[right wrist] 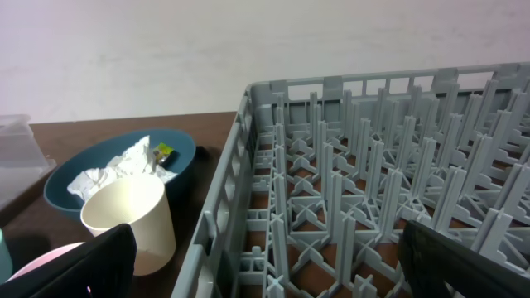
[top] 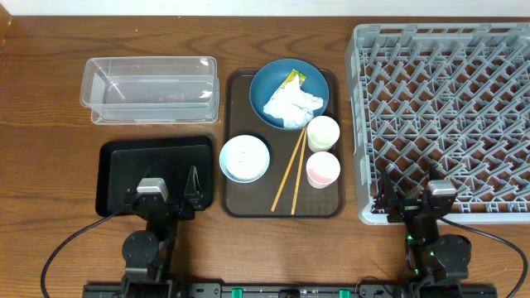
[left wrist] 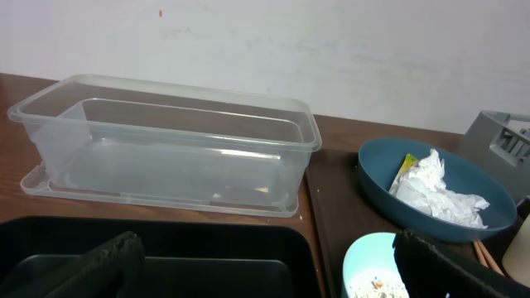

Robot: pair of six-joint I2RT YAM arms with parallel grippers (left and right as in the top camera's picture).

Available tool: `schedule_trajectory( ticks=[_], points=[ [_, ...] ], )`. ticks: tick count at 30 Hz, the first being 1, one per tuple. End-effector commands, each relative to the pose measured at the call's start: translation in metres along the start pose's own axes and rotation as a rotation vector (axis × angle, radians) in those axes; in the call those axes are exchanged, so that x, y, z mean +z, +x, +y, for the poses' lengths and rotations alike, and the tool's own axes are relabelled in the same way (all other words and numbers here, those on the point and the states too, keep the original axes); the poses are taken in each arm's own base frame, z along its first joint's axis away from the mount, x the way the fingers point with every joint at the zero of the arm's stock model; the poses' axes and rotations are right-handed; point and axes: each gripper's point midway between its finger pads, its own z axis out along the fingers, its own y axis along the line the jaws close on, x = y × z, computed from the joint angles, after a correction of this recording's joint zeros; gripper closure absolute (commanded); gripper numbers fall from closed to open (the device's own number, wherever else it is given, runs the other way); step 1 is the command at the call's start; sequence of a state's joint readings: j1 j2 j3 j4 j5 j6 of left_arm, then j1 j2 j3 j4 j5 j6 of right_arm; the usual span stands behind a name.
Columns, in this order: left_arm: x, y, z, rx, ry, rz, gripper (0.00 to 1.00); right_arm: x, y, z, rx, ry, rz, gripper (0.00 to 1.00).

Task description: Sort waste into correct bins and load items into the dishwasher rack

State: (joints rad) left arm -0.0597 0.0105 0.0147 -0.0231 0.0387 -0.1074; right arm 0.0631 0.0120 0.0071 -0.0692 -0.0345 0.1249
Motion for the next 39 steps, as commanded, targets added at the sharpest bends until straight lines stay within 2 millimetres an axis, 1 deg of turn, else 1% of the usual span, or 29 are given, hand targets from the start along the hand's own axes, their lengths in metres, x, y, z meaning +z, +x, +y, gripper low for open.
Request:
schedule_trajectory(
  ticks=[1,9,13,18,23,29,33,35,39],
  points=[
    [0.000,0.015,0.007,-0.001,-0.032,0.049,0.01,0.000,0.001,0.004,-0.008,-0.018,0.003,0.01],
    [0.000,0.015,0.007,-0.004,-0.031,0.048,0.01,0.000,0.001,0.004,-0.007,-0.018,0.003,0.01],
    [0.000,0.014,0.007,-0.089,-0.034,0.048,0.01,0.000,-0.001,0.004,0.029,-0.018,-0.001,0.01],
    [-0.003,0.006,0.005,-0.118,-0.043,0.084,0.01,-0.002,-0.013,0.004,0.068,-0.012,-0.022,0.01],
    [-0.004,-0.003,0.004,-0.116,-0.064,0.172,0.01,-0.006,-0.027,0.004,0.069,0.003,-0.005,0.01],
    [0.007,-0.019,0.000,-0.112,-0.099,0.334,0.01,-0.004,-0.037,0.002,0.070,0.036,0.107,0.01],
    [0.020,-0.026,-0.011,-0.121,-0.074,0.483,0.01,0.006,-0.042,0.008,0.084,0.020,0.200,0.01],
    [0.027,-0.029,-0.021,-0.129,-0.041,0.576,0.01,0.012,-0.044,0.010,0.089,0.019,0.259,0.01],
    [0.031,-0.034,-0.032,-0.154,-0.037,0.781,0.01,0.025,-0.046,0.011,0.094,0.032,0.383,0.01]
  ],
)
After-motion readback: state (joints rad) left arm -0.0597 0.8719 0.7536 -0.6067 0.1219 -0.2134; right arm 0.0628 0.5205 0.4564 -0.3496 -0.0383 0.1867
